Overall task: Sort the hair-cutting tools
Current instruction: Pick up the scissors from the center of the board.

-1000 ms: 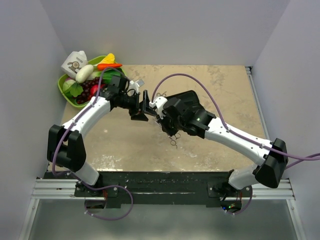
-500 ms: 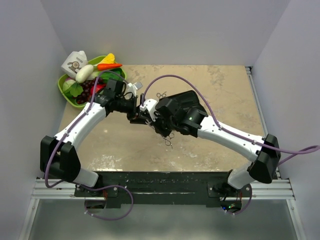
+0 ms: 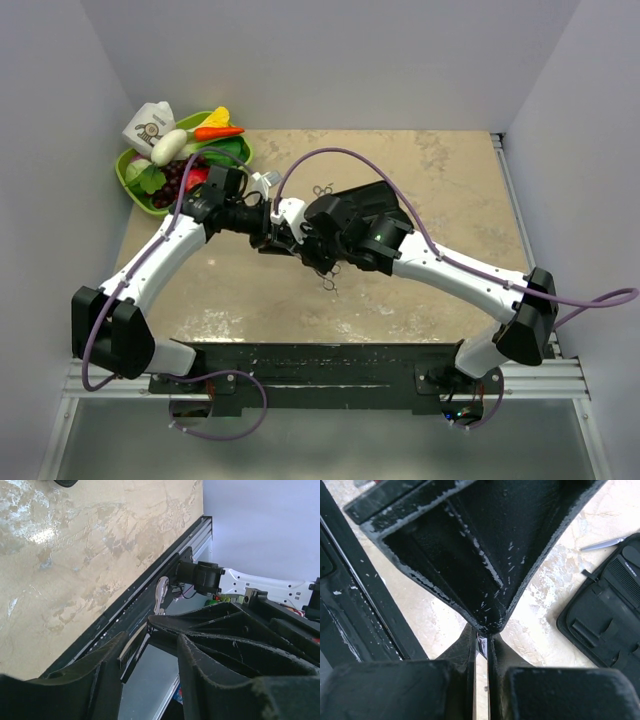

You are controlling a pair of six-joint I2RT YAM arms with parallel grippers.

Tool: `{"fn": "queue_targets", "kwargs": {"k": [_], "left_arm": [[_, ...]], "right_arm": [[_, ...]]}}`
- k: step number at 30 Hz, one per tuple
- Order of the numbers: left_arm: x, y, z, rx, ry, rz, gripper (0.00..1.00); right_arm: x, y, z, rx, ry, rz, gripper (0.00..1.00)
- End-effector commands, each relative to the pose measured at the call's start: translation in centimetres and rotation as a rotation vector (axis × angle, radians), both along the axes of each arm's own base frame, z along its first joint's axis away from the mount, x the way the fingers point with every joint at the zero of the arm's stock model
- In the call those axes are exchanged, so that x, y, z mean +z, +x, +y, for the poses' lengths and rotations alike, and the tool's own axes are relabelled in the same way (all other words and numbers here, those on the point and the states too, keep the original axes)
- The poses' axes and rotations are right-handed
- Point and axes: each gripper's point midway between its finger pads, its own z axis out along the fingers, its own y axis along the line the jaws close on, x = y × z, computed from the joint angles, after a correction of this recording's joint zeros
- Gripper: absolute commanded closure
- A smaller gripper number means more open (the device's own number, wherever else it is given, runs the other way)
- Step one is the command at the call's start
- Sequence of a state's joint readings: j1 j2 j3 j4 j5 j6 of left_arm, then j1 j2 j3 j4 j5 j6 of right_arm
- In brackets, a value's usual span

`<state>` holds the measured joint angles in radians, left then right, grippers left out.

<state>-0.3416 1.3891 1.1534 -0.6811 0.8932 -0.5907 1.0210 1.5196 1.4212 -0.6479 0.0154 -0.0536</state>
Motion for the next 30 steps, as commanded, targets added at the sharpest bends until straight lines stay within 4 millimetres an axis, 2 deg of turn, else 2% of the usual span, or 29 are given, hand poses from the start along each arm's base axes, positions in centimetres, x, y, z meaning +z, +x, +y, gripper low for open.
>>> {"fn": "queue_targets", "kwargs": {"k": [1,3,6,7,9,10,19,20,21,23,30], "left_arm": [[1.1,-1.0,-0.1,-0.018,-0.034,-0.001,0.55],[1.2,-1.1,-0.1,-0.020,-0.037,-0.002,0.59],[1.0,-1.1,-0.1,-0.021,-0.037,0.000,0.75],[1.0,-1.1,-0.1,-0.022,-0.037,-0.001,0.87],[1.1,-1.1,-0.1,-0.023,-0.039,-0.002,0.98],[1.1,-1.1,-0.1,-0.024,-0.040,-0.004,1.00],[1.5,-0.9,-0.2,-0.027,-0.045,-0.016,1.00],[1.5,-0.8,-0.2,-0.027,-0.044,-0.018,1.00],[1.5,-0.7,-0.3,-0.026,-0.043,-0.018,1.00],[1.6,-0.7,-0.3,-0.027,-0.045,-0.021,1.00],[1.9,-0.5,-0.4,-0.029,-0.049,-0.026,1.00]], "right_arm": [[2.7,0.0,1.9,0.042,0.073,-0.052,1.00],[2.8,0.0,2.0,0.045,0.073,-0.052,1.00],[2.9,-0.3,2.1,0.051,0.075,-0.052,1.00],[3.0,-0.4,2.1,0.054,0.075,-0.052,1.00],[2.9,-0.4,2.0,0.050,0.070,-0.055,1.00],[2.8,-0.4,1.9,0.046,0.067,-0.057,1.00],[2.9,-0.1,1.1,0.014,0.045,-0.069,1.00],[2.9,-0.1,1.0,0.008,0.042,-0.071,0.84],[2.9,-0.2,0.8,0.003,0.043,-0.067,0.74],[3.1,-0.4,0.4,-0.001,0.047,-0.070,0.61],[1.9,-1.0,-0.7,-0.013,0.035,-0.047,0.59]]}}
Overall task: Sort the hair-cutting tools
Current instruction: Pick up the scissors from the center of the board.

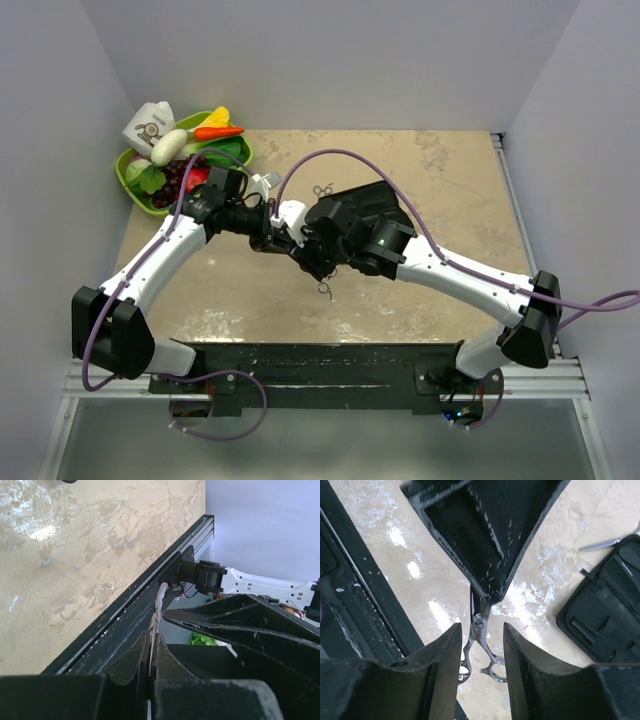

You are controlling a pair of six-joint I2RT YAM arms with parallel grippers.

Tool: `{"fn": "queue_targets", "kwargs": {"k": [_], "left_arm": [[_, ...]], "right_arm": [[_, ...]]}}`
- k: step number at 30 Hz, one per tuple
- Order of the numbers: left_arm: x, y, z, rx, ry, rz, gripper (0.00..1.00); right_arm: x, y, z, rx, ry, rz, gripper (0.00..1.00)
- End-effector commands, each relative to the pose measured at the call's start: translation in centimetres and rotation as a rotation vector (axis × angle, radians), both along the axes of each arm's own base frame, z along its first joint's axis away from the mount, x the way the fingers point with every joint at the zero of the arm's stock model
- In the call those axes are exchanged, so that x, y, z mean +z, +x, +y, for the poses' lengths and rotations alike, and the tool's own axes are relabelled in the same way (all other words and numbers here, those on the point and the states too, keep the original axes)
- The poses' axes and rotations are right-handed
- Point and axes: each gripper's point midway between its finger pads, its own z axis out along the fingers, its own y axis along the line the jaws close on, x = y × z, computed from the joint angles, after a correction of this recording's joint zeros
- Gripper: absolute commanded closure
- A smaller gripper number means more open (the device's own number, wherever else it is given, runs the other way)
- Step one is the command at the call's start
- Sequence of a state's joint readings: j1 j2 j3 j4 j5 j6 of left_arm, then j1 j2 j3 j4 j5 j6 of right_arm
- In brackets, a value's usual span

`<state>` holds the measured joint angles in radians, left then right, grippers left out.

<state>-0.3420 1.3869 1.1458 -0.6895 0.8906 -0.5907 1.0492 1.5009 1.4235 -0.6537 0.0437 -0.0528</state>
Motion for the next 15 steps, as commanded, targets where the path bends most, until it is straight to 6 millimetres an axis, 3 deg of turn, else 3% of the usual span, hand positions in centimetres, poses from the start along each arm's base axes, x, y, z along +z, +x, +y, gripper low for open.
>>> {"fn": "queue_targets", "kwargs": {"k": [1,15], "left_arm": [[2.2,-0.2,-0.5,-0.032,-0.059,-0.038,1.00],[2.9,0.4,-0.8,-0.022,-0.072,-0.044,1.00]], "right_arm": [[0.9,-0.4,-0.9,-0.020,0.029,-0.019,0.59],[-0.5,-1.7,-1.8,-0.021,0.031,0.024,0.59]]}}
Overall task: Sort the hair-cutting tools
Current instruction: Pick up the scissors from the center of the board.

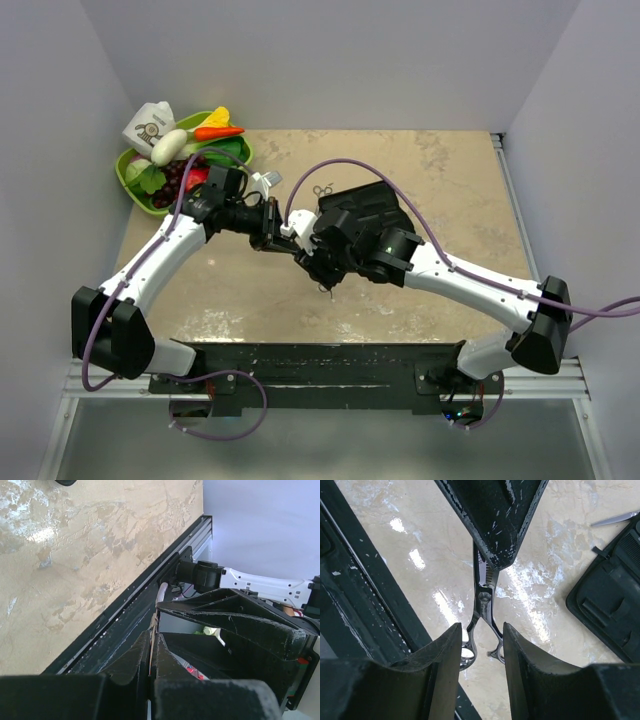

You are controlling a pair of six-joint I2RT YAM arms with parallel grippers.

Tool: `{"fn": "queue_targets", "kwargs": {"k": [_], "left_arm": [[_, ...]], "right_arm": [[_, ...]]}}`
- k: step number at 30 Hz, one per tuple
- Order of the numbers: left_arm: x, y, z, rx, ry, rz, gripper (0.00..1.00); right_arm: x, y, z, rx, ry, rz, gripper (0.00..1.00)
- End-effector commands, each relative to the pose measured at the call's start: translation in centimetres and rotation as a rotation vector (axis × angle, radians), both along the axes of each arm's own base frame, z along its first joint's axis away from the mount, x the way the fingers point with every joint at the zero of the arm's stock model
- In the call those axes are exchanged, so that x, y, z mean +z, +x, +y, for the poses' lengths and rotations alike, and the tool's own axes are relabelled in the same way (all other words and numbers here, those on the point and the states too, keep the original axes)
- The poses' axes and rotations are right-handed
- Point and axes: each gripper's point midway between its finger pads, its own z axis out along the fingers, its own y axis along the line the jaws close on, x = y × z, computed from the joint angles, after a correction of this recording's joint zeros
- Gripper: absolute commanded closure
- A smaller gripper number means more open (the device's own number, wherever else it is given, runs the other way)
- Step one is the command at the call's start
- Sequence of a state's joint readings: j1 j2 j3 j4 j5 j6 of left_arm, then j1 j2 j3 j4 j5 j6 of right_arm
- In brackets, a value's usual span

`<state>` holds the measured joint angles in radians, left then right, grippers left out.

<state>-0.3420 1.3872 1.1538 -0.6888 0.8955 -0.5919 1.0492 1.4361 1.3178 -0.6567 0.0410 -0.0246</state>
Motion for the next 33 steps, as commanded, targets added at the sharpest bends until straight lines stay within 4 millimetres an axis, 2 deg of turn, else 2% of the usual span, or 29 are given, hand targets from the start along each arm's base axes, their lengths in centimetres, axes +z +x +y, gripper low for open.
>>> {"fn": "queue_targets", "kwargs": {"k": [1,12,29,33], "left_arm": [[2.7,0.3,-0.7,-0.019,-0.065,-0.042,1.00],[3.4,0.8,-1.1,-0.010,-0.089,-0.044,1.00],[5.1,1.9,-1.9,-0.013,-0.144,-0.039,1.00],[5.5,2.2,-2.2,-0.007,-0.167,-0.044,0.86]], "right_arm": [[1.3,-0.3,0.2,-0.003,0.056,-0.015,0.59],[0.7,-0.7,-0.2,0.007,0.045,-0.007,0.59],[0.5,-0.5,-0.9,-0.003,0.024,-0.027,0.85],[0.6,-0.6,-0.9,0.002,0.022,-0.030,0.91]]}}
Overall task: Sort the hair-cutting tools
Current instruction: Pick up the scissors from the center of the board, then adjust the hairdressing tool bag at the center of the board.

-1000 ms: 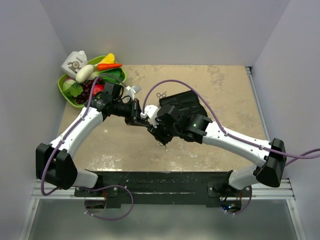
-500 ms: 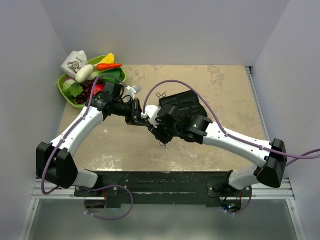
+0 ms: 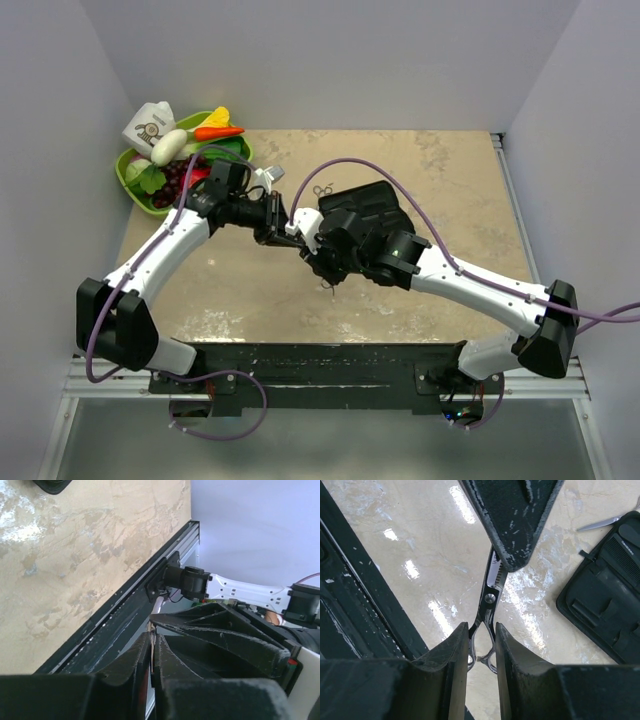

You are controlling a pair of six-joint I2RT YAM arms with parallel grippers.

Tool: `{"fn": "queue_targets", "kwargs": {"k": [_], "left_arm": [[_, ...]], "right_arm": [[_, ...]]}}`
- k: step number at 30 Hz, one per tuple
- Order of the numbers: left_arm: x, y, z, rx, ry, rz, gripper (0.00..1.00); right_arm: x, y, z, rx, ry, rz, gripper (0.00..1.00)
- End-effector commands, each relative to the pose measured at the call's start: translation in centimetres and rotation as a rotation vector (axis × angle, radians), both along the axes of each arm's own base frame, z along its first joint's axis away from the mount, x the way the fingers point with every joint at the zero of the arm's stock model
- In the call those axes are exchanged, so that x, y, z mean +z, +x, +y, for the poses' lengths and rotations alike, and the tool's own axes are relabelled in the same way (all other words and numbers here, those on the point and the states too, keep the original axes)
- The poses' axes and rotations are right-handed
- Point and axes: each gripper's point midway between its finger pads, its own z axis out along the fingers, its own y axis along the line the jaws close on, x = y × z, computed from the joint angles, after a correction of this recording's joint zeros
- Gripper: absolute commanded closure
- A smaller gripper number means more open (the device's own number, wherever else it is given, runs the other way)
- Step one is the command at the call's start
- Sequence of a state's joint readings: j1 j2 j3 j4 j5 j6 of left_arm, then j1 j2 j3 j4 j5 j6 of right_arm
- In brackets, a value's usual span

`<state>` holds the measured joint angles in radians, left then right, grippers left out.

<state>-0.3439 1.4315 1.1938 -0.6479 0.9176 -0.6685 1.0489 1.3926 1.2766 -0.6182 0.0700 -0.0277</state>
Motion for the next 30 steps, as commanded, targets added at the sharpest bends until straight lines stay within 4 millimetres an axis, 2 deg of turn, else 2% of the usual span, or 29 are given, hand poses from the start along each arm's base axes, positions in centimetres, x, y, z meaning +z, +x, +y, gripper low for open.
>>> {"fn": "queue_targets", "kwargs": {"k": [1,5,12,13,14,16,17,20,23,24,26,27,30], "left_arm": [[4.8,0.9,-1.3,-0.025,-0.140,-0.078,0.82],[5.1,1.3,-1.5,-0.021,-0.151,-0.098,0.58],[4.5,2.0,-1.5,-0.006,-0.122,-0.103,0.53],[3.8,2.9,-1.3,0.011,-0.081,-0.136,0.52],[2.4,4.0,-0.6,0.043,0.031,-0.159,0.51],[1.2,4.0,-0.2,0.049,0.122,-0.146,0.50],[0.6,5.0,0.0,0.067,0.179,-0.178,0.49],[-0.5,5.6,-0.3,0.069,0.232,-0.175,0.49],[-1.8,6.2,-1.1,0.078,0.255,-0.184,0.48],[-2.1,6.3,-1.3,0.078,0.258,-0.190,0.48],[-3.6,6.7,-1.5,0.089,0.293,-0.188,0.48],[-3.9,6.9,-1.6,0.093,0.300,-0.196,0.48],[-5.2,7.2,-2.1,0.089,0.311,-0.193,0.48]], "right_arm": [[0.0,-0.9,-0.4,0.021,-0.005,0.011,0.91],[0.0,-1.0,-0.4,0.026,-0.011,0.011,0.92],[-0.4,-0.8,-1.0,0.004,-0.036,0.006,0.93],[-0.6,-0.9,-1.1,0.003,-0.042,0.011,0.93],[-0.8,-0.6,-1.4,-0.024,-0.048,0.007,0.93],[-1.2,0.1,-1.9,-0.064,-0.075,-0.008,0.93],[-1.4,0.3,-2.1,-0.073,-0.086,-0.009,0.93],[-2.2,1.5,-3.1,-0.146,-0.098,0.012,0.94],[-2.4,3.8,-4.8,-0.235,-0.085,0.030,0.94],[-2.6,5.4,-6.2,-0.297,-0.083,0.040,0.94],[-2.8,6.9,-7.8,-0.360,-0.088,0.040,0.94],[-3.0,8.3,-9.3,-0.417,-0.099,0.036,0.94],[-4.0,10.6,-12.1,-0.525,-0.142,0.047,0.95]]}}
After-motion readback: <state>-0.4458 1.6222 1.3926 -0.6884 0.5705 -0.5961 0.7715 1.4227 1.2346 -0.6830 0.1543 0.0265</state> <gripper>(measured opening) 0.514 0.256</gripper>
